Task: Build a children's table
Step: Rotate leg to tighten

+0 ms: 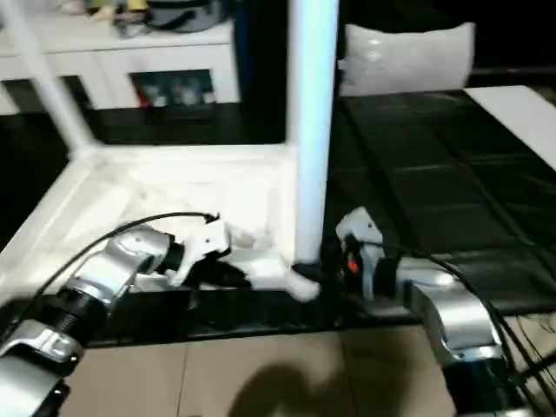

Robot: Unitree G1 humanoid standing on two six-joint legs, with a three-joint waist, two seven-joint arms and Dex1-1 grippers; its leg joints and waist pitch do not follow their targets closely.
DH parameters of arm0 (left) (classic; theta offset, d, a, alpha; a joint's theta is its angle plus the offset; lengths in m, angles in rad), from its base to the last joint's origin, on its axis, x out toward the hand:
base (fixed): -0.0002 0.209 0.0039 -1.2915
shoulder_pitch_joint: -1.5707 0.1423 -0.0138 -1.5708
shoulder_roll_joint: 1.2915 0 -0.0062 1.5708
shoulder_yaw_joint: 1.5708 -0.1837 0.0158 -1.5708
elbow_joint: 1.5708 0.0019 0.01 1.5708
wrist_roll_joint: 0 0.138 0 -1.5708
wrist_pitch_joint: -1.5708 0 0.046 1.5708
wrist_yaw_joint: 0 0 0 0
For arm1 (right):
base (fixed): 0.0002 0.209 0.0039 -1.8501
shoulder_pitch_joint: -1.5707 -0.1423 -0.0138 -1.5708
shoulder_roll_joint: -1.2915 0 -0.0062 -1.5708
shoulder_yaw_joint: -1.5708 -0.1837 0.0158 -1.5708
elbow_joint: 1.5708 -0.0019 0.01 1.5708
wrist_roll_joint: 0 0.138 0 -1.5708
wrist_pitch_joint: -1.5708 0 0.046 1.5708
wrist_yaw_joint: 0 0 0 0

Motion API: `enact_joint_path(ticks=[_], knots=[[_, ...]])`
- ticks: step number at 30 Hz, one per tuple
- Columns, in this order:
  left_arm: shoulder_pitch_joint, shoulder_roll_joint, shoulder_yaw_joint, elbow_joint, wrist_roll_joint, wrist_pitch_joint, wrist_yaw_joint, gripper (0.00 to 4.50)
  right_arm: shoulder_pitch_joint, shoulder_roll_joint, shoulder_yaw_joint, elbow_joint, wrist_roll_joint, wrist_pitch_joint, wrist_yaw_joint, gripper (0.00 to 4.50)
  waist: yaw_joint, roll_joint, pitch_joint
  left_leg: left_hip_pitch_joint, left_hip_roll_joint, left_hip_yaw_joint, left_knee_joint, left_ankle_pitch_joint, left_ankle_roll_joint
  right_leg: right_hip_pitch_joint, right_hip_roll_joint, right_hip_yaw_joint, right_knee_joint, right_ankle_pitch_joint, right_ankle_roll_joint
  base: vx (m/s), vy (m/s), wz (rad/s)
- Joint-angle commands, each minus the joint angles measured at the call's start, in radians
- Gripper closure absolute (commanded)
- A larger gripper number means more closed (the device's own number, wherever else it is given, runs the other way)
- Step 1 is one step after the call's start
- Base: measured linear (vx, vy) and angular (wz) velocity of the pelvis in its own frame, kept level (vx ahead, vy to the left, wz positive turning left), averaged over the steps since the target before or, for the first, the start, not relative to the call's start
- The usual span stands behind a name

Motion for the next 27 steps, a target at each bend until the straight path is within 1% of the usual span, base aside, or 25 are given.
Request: enact_joint_path(ticks=[1, 2, 3, 4, 5, 6, 7, 8, 10, 11, 12, 13, 14, 15, 16, 17, 18, 19, 20, 22, 23, 24, 25, 27], knots=[[-0.023, -0.079, 0.022, -0.016, -0.029, 0.041, 0.095, 4.5, -0.027, 0.082, 0.042, 0.014, -0.023, 0.085, -0.145, 2.54, -0.003, -0.018, -0.056, -0.012, 0.004, -0.004, -0.071, -0.171, 0.032, 0.06, -0.048, 0.033, -0.084, -0.438, -0.088, 0.0, 0.0, 0.0], [-0.025, -0.089, 0.03, -0.022, -0.033, 0.056, 0.11, 4.5, -0.029, 0.096, 0.043, 0.011, -0.039, 0.093, -0.18, 2.54, -0.005, -0.018, -0.056, -0.01, 0.003, -0.003, -0.072, -0.171, 0.032, 0.059, -0.048, 0.033, -0.085, -0.44, -0.089, 0.0, 0.0, 0.0], [-0.025, -0.102, 0.038, -0.032, -0.039, 0.07, 0.126, 4.5, -0.032, 0.128, 0.026, 0.008, -0.043, 0.108, -0.234, 2.54, -0.009, -0.017, -0.057, -0.01, 0.002, -0.003, -0.07, -0.167, 0.037, 0.059, -0.049, 0.034, -0.086, -0.439, -0.088, 0.0, 0.0, 0.0], [-0.024, -0.107, 0.04, -0.035, -0.04, 0.074, 0.133, 4.5, -0.033, 0.139, 0.021, 0.007, -0.045, 0.112, -0.25, 2.54, -0.01, -0.017, -0.058, -0.01, 0.003, -0.002, -0.07, -0.16, 0.04, 0.058, -0.049, 0.035, -0.087, -0.432, -0.089, 0.0, 0.0, 0.0], [-0.024, -0.131, 0.054, -0.052, -0.042, 0.091, 0.171, 4.5, -0.036, 0.199, -0.009, -0.004, -0.058, 0.132, -0.336, 2.54, -0.011, -0.015, -0.059, -0.011, 0.004, -0.002, -0.07, -0.144, 0.042, 0.058, -0.051, 0.037, -0.083, -0.409, -0.095, 0.0, 0.0, 0.0], [-0.024, -0.143, 0.057, -0.058, -0.043, 0.095, 0.188, 4.5, -0.034, 0.223, -0.021, -0.008, -0.067, 0.137, -0.376, 2.54, -0.012, -0.014, -0.061, -0.012, 0.004, -0.002, -0.07, -0.133, 0.043, 0.059, -0.049, 0.037, -0.08, -0.387, -0.1, 0.0, 0.0, 0.0], [-0.024, -0.144, 0.058, -0.058, -0.043, 0.094, 0.19, 4.5, -0.034, 0.226, -0.022, -0.009, -0.067, 0.136, -0.38, 2.54, -0.012, -0.015, -0.061, -0.013, 0.004, -0.003, -0.07, -0.128, 0.043, 0.06, -0.049, 0.037, -0.08, -0.378, -0.101, 0.0, 0.0, 0.0], [-0.025, -0.154, 0.059, -0.061, -0.042, 0.093, 0.205, 4.5, -0.029, 0.255, -0.035, -0.011, -0.065, 0.118, -0.417, 2.54, -0.011, -0.005, -0.063, -0.01, 0.007, -0.004, -0.072, -0.125, 0.042, 0.059, -0.05, 0.038, -0.076, -0.349, -0.109, 0.0, 0.0, 0.0], [-0.025, -0.153, 0.054, -0.06, -0.037, 0.087, 0.205, 4.5, -0.026, 0.263, -0.039, -0.012, -0.066, 0.102, -0.429, 2.54, -0.013, -0.008, -0.062, -0.011, 0.007, -0.004, -0.073, -0.133, 0.045, 0.06, -0.049, 0.038, -0.077, -0.335, -0.112, 0.0, 0.0, 0.0], [-0.027, -0.142, 0.043, -0.055, -0.019, 0.067, 0.202, 4.5, -0.022, 0.266, -0.038, -0.016, -0.063, 0.06, -0.424, 2.19, -0.013, -0.002, -0.061, -0.012, 0.007, -0.005, -0.074, -0.141, 0.044, 0.062, -0.05, 0.038, -0.076, -0.333, -0.113, 0.0, 0.0, 0.0], [-0.029, -0.133, 0.037, -0.046, -0.007, 0.048, 0.203, 4.5, -0.017, 0.258, -0.034, -0.02, -0.065, 0.04, -0.417, 1.98, -0.013, -0.002, -0.06, -0.011, 0.007, -0.004, -0.074, -0.157, 0.044, 0.06, -0.051, 0.038, -0.08, -0.34, -0.109, 0.0, 0.0, 0.0], [-0.03, -0.124, 0.033, -0.039, 0.003, 0.028, 0.202, 4.5, -0.013, 0.251, -0.033, -0.026, -0.067, 0.03, -0.412, 1.84, -0.014, -0.004, -0.06, -0.011, 0.007, -0.004, -0.074, -0.162, 0.044, 0.062, -0.05, 0.038, -0.08, -0.339, -0.106, 0.0, 0.0, 0.0], [-0.03, -0.124, 0.033, -0.039, 0.003, 0.028, 0.202, 4.5, -0.013, 0.251, -0.033, -0.026, -0.067, 0.03, -0.412, 1.81, -0.014, -0.005, -0.06, -0.012, 0.006, -0.004, -0.075, -0.159, 0.046, 0.063, -0.05, 0.039, -0.078, -0.332, -0.107, 0.0, 0.0, 0.0], [-0.031, -0.114, 0.03, -0.032, 0.012, 0.006, 0.2, 4.5, -0.007, 0.241, -0.032, -0.032, -0.066, 0.021, -0.399, 1.74, -0.013, -0.004, -0.06, -0.013, 0.007, -0.005, -0.075, -0.159, 0.047, 0.063, -0.05, 0.039, -0.078, -0.333, -0.107, 0.0, 0.0, 0.0], [-0.031, -0.104, 0.028, -0.026, 0.022, -0.019, 0.2, 4.5, 0.001, 0.234, -0.034, -0.044, -0.066, 0.02, -0.386, 1.74, -0.013, -0.001, -0.059, -0.012, 0.007, -0.005, -0.075, -0.163, 0.048, 0.063, -0.051, 0.039, -0.079, -0.339, -0.107, 0.0, 0.0, 0.0], [-0.031, -0.094, 0.026, -0.021, 0.03, -0.047, 0.2, 4.5, 0.007, 0.226, -0.036, -0.054, -0.067, 0.016, -0.373, 1.5, -0.012, -0.001, -0.06, -0.012, 0.006, -0.005, -0.074, -0.165, 0.049, 0.063, -0.05, 0.039, -0.079, -0.341, -0.103, 0.0, 0.0, 0.0], [-0.03, -0.089, 0.025, -0.019, 0.034, -0.06, 0.2, 4.5, 0.01, 0.223, -0.037, -0.058, -0.068, 0.014, -0.368, 1.41, -0.011, -0.002, -0.059, -0.013, 0.007, -0.005, -0.074, -0.159, 0.05, 0.064, -0.05, 0.04, -0.078, -0.332, -0.102, 0.0, 0.0, 0.0], [-0.029, -0.08, 0.022, -0.016, 0.042, -0.086, 0.208, 4.5, 0.018, 0.209, -0.037, -0.066, -0.071, -0.002, -0.355, 1.36, -0.011, -0.001, -0.06, -0.013, 0.007, -0.005, -0.074, -0.156, 0.05, 0.064, -0.05, 0.04, -0.076, -0.325, -0.104, 0.0, 0.0, 0.0], [-0.027, -0.079, 0.033, -0.014, 0.042, -0.102, 0.231, 4.5, 0.025, 0.187, -0.046, -0.07, -0.076, -0.036, -0.345, 1.3, -0.009, -0.002, -0.061, -0.014, 0.009, -0.005, -0.073, -0.153, 0.051, 0.064, -0.051, 0.041, -0.075, -0.318, -0.107, 0.0, 0.0, 0.0], [-0.022, -0.078, 0.048, -0.027, 0.026, -0.096, 0.234, 4.5, 0.03, 0.162, -0.06, -0.066, -0.085, -0.085, -0.342, 1.05, -0.004, -0.003, -0.063, -0.014, 0.008, -0.004, -0.07, -0.138, 0.054, 0.065, -0.052, 0.041, -0.071, -0.295, -0.114, 0.0, 0.0, 0.0], [-0.018, -0.074, 0.045, -0.039, 0.022, -0.09, 0.221, 4.07, 0.031, 0.157, -0.066, -0.062, -0.083, -0.104, -0.341, 0.96, -0.001, -0.014, -0.066, -0.018, 0.01, -0.003, -0.068, -0.116, 0.06, 0.066, -0.053, 0.042, -0.067, -0.269, -0.122, 0.0, 0.0, 0.0], [-0.012, -0.069, 0.042, -0.057, 0.018, -0.077, 0.206, 3.96, 0.031, 0.157, -0.08, -0.063, -0.064, -0.102, -0.329, 0.92, 0.002, -0.008, -0.066, -0.018, 0.01, -0.004, -0.067, -0.103, 0.066, 0.063, -0.053, 0.043, -0.063, -0.256, -0.132, 0.0, 0.0, 0.0], [-0.004, -0.062, 0.038, -0.081, 0.015, -0.063, 0.19, 3.96, 0.03, 0.154, -0.088, -0.063, -0.052, -0.102, -0.319, 0.84, 0.006, -0.012, -0.067, -0.019, 0.013, -0.004, -0.066, -0.09, 0.074, 0.065, -0.056, 0.045, -0.057, -0.235, -0.144, 0.0, 0.0, 0.0], [0.01, -0.043, 0.024, -0.121, 0.019, -0.057, 0.171, 3.73, 0.024, 0.152, -0.095, -0.062, -0.037, -0.106, -0.298, 0.61, 0.006, -0.008, -0.067, -0.02, 0.014, -0.004, -0.065, -0.078, 0.081, 0.063, -0.055, 0.045, -0.056, -0.22, -0.153, 0.0, 0.0, 0.0]])
